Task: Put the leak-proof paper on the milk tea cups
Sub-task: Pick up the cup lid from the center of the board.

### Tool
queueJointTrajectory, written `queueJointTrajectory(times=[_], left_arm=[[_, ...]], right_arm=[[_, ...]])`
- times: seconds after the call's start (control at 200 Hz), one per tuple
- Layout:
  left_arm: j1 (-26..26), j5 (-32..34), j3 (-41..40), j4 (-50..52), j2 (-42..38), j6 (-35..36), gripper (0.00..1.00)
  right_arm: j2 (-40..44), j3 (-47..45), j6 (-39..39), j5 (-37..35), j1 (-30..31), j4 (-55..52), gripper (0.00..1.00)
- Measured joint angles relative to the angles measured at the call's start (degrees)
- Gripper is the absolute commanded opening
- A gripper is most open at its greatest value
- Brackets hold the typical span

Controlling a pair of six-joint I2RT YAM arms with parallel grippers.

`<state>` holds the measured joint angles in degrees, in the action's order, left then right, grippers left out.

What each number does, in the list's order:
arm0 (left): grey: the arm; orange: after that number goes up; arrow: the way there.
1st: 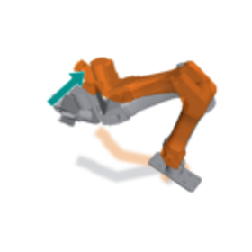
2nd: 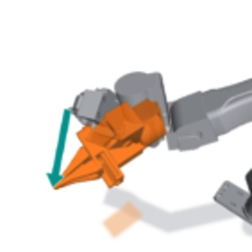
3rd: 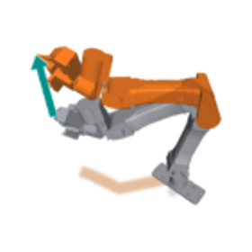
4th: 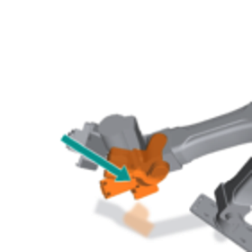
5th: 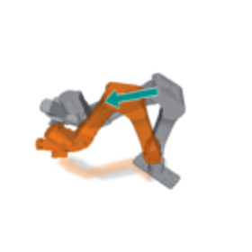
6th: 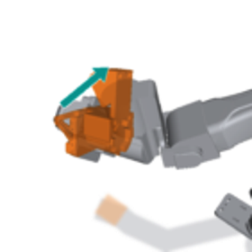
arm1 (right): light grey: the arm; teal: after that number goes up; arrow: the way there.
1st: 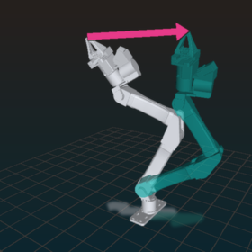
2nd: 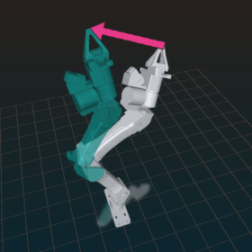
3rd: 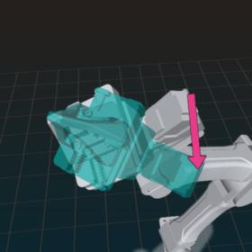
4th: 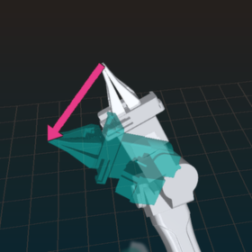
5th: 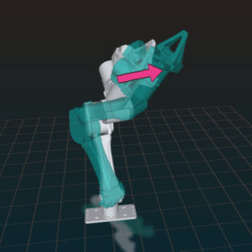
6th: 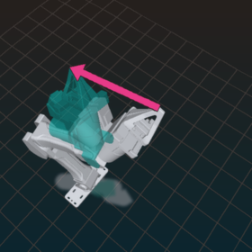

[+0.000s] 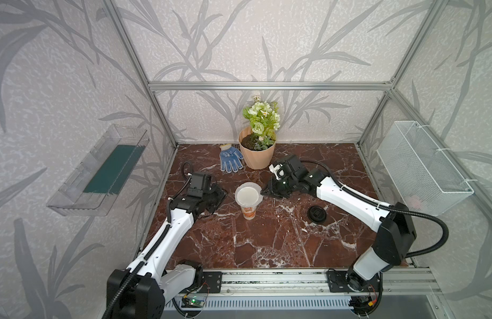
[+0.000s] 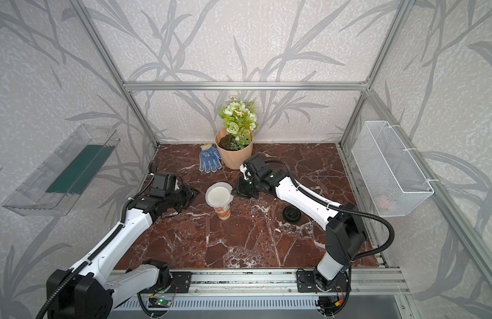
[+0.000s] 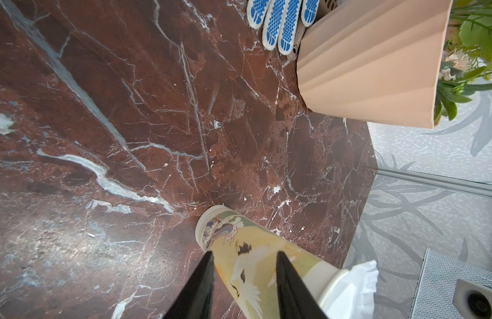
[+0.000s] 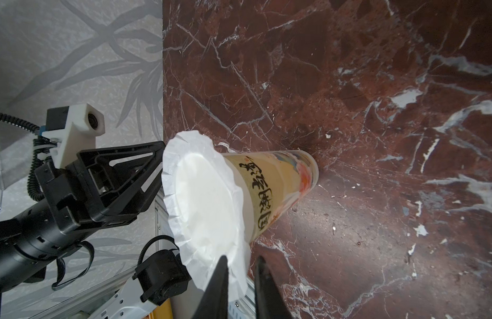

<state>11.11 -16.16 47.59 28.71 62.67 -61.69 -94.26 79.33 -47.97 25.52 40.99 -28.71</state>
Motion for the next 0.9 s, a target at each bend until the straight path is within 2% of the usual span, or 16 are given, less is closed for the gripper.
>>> queueJointTrajectory(times=[0.9], left_arm=[[0.02, 0.0, 0.0, 0.0, 0.0, 0.0, 0.4]], right_arm=[[-0.24, -0.13, -0.46, 0.7, 0.92, 0.2, 0.12]])
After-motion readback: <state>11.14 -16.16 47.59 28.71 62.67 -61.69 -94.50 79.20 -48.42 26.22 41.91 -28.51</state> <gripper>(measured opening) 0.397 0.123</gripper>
